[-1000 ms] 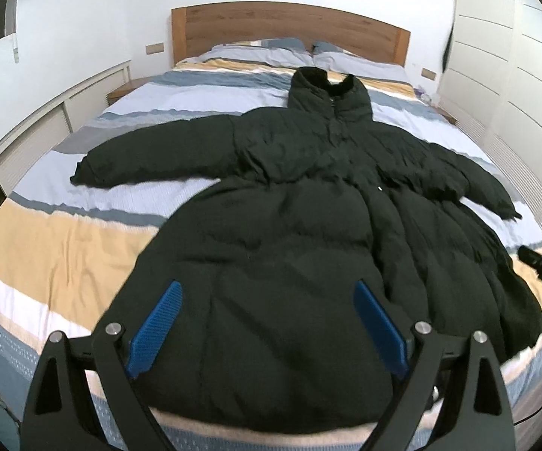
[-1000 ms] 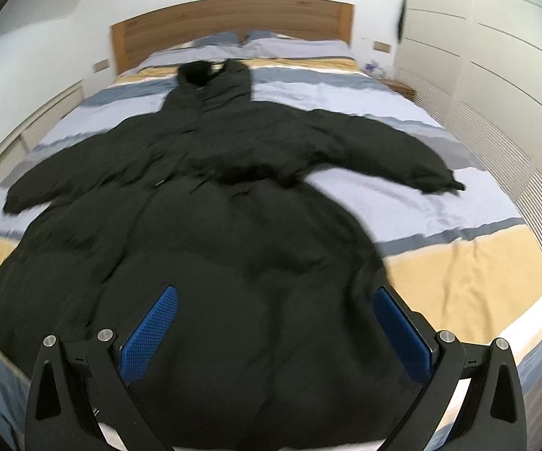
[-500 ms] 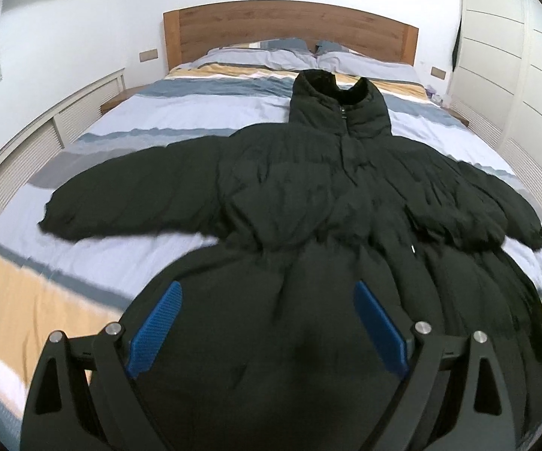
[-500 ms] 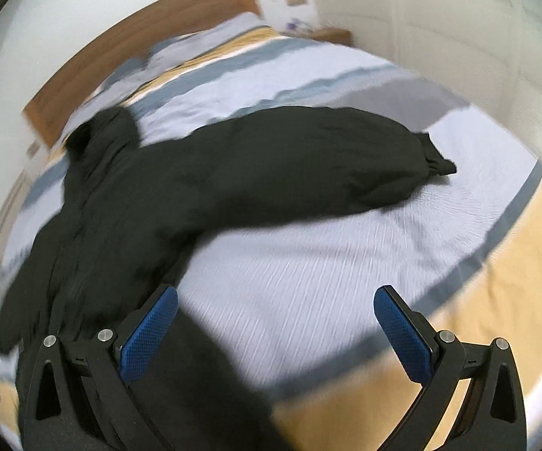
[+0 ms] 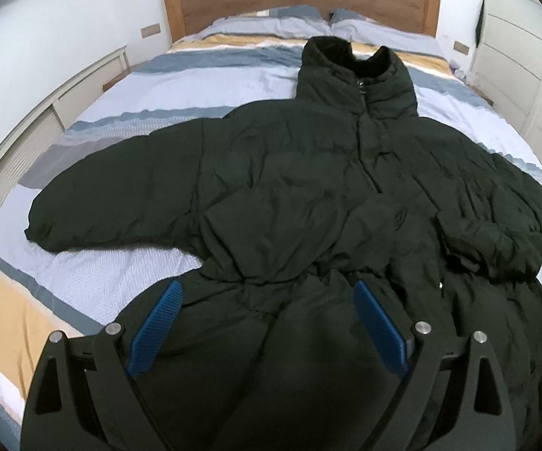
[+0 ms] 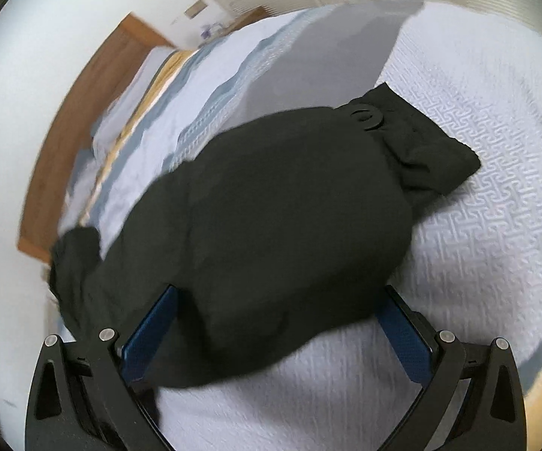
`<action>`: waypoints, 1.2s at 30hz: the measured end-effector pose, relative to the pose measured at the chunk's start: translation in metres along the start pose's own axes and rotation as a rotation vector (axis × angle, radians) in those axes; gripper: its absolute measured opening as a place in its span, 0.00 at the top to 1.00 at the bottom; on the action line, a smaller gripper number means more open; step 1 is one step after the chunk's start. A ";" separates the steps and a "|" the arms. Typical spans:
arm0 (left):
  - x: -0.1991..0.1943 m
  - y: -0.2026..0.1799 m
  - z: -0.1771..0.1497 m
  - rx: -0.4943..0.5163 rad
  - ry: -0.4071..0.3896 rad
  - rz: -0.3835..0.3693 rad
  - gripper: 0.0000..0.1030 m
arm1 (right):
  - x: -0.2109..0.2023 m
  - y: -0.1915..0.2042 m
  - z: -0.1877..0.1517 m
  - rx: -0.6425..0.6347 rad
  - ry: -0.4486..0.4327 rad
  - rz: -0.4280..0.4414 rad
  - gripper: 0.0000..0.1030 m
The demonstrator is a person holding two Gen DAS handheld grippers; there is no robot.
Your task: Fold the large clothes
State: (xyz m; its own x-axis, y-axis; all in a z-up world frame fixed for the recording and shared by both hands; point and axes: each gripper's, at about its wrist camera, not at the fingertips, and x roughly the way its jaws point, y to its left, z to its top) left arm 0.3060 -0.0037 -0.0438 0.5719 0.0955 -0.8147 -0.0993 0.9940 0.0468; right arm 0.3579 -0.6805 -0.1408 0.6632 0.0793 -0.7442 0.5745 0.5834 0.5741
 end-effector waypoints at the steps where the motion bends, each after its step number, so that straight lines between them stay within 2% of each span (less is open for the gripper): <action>1: 0.000 -0.001 0.000 -0.002 0.009 0.003 0.09 | 0.003 -0.003 0.004 0.032 0.008 0.021 0.00; 2: -0.001 -0.002 0.001 -0.004 0.019 0.009 0.09 | 0.004 -0.006 0.007 0.066 0.010 0.038 0.01; 4: -0.003 -0.003 0.003 -0.010 0.039 0.020 0.09 | 0.006 -0.009 0.013 0.124 0.005 0.055 0.11; 6: -0.006 -0.003 0.002 -0.018 0.056 0.025 0.09 | 0.008 -0.013 0.020 0.161 0.013 0.041 0.44; 9: -0.012 -0.002 0.003 -0.034 0.082 0.033 0.09 | 0.008 -0.009 0.025 0.169 0.033 0.034 0.64; 12: -0.018 -0.002 0.004 -0.041 0.094 0.037 0.09 | 0.003 0.006 0.029 0.126 0.036 0.011 0.80; 17: -0.031 0.003 0.011 -0.068 0.097 0.034 0.09 | -0.015 0.052 0.034 -0.027 0.024 -0.061 0.88; 22: -0.044 0.018 0.022 -0.083 0.090 0.024 0.09 | -0.039 0.114 0.036 -0.165 -0.001 -0.064 0.90; 27: -0.052 0.042 0.033 -0.096 0.089 -0.004 0.09 | -0.061 0.180 0.024 -0.292 -0.015 -0.056 0.91; 31: -0.056 0.067 0.041 -0.100 0.088 -0.030 0.09 | -0.076 0.232 -0.002 -0.378 -0.013 -0.044 0.91; 36: -0.061 0.103 0.052 -0.096 0.080 -0.065 0.09 | -0.090 0.289 -0.056 -0.478 0.013 -0.048 0.92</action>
State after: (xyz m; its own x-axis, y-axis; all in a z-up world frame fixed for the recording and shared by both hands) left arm 0.3028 0.0958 0.0410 0.5135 0.0225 -0.8578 -0.1439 0.9878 -0.0602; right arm 0.4374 -0.4739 0.0727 0.6337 0.0513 -0.7719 0.3176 0.8926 0.3201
